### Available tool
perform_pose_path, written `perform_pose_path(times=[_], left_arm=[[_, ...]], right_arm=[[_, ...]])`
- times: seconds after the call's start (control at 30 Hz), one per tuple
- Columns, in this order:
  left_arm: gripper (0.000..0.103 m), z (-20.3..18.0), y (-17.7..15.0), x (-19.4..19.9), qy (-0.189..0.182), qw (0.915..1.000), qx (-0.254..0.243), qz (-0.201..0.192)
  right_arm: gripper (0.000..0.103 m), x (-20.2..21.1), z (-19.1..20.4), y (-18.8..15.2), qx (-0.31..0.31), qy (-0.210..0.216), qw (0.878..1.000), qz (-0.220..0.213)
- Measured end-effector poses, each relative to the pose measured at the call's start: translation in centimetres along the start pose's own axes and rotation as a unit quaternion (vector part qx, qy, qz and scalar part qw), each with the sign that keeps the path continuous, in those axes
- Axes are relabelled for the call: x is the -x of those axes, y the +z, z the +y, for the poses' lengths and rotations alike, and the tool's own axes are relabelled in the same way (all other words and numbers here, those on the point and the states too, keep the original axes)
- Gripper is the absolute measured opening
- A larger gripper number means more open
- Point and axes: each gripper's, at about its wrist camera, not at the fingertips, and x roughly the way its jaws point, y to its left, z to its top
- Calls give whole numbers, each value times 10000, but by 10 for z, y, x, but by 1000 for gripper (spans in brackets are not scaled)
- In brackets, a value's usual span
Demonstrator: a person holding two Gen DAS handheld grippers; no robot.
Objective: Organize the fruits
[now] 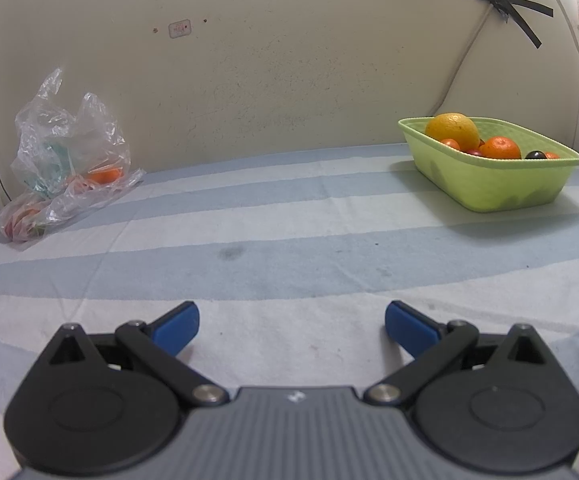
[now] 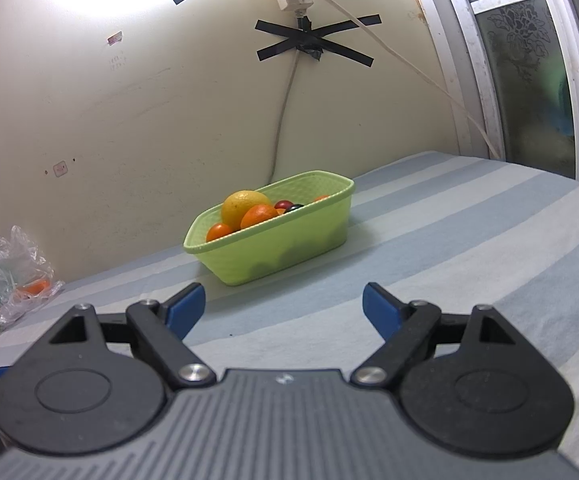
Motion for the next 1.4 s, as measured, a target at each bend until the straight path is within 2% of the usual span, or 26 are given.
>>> perform_pose_path(times=[1.4], left_arm=[[103,-2,-3,4,244,9997,-72,-47]], right_arm=[[88,1,1,0,-10,-5,10000,-12]])
